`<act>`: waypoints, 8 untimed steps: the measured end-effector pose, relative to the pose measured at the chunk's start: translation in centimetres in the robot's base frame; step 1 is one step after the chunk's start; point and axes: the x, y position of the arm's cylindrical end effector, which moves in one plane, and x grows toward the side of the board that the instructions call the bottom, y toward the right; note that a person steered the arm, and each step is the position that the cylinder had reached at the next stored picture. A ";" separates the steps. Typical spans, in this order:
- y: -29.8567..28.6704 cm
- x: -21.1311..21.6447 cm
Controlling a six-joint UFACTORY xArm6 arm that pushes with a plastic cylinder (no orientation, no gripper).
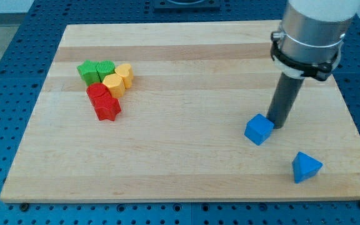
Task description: Push the blue cube towards the red star
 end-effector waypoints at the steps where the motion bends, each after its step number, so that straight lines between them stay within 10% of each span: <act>1: 1.7 0.9; 3: 1.0 4.4; 8: -10.5 -4.0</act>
